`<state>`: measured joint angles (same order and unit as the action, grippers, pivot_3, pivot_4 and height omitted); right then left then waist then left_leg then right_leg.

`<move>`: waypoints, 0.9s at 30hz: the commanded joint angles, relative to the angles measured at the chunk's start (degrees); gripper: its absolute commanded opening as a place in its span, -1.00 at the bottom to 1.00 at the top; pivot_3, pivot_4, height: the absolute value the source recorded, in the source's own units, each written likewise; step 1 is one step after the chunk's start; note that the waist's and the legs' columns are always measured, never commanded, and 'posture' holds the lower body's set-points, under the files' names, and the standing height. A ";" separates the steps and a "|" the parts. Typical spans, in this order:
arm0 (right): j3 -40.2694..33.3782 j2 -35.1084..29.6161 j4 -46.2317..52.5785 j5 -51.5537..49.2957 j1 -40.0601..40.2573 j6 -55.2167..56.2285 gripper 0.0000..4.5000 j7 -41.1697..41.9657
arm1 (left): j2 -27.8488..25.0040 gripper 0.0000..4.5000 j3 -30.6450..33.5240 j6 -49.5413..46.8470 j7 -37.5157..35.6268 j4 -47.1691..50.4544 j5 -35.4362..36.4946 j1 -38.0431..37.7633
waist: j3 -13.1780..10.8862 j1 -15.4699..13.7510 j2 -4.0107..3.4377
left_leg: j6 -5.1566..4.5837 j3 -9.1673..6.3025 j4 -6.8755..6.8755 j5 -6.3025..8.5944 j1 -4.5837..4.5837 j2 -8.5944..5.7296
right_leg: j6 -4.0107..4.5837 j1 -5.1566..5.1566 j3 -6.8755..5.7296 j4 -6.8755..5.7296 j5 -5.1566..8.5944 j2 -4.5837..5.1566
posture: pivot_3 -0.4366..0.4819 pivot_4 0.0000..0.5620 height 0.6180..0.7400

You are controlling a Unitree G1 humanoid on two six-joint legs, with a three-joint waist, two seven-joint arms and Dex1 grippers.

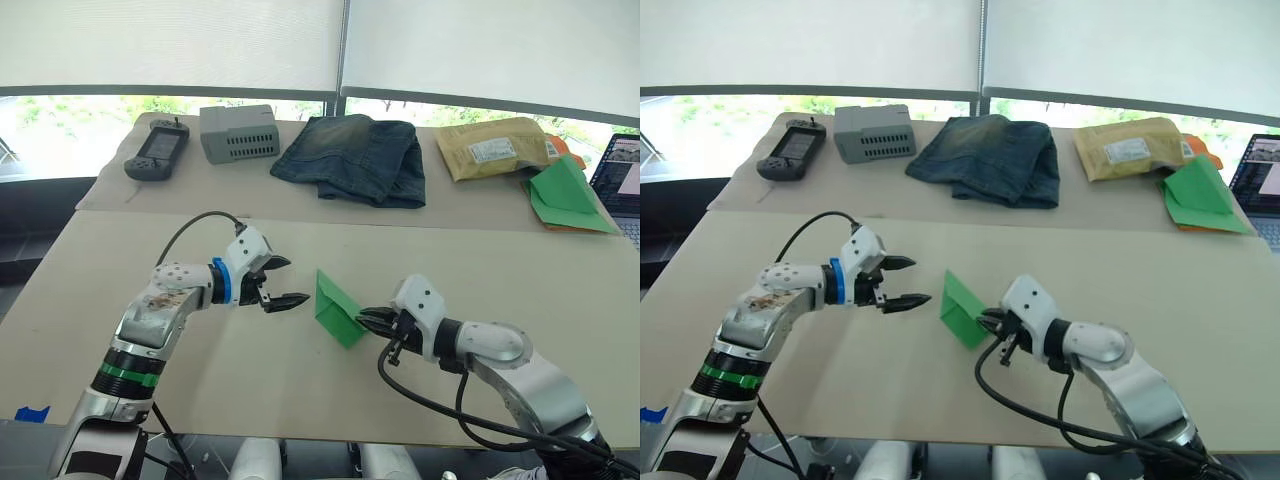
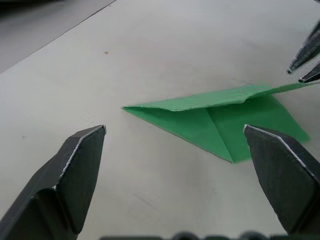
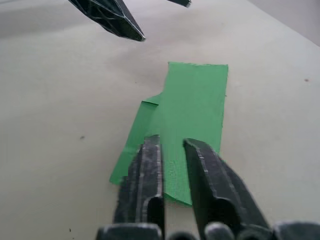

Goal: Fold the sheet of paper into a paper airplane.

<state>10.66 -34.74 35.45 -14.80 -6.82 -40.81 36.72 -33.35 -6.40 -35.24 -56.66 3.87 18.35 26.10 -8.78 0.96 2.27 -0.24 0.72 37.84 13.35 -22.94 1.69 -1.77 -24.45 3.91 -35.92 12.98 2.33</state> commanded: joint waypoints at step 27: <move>-13.80 -19.96 1.08 7.32 0.90 21.15 -0.19 10.88 | 15.23 1.00 17.97 -57.26 40.87 -23.51 36.98 20.12 | -0.16 -0.31 0.25 | 0.08 -0.18 0.05 -0.05 0.05 -0.25 | -0.04 0.10 0.01 -0.14 -0.01 0.13 | -0.05 -0.47 1.00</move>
<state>-1.28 -53.99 34.93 -5.95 -6.17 -21.32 45.97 -18.47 12.00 -92.34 -17.28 -19.43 52.69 44.79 -8.93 0.65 2.53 -0.16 0.52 37.89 13.31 -22.92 1.40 -1.79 -24.36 3.92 -36.05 12.96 2.49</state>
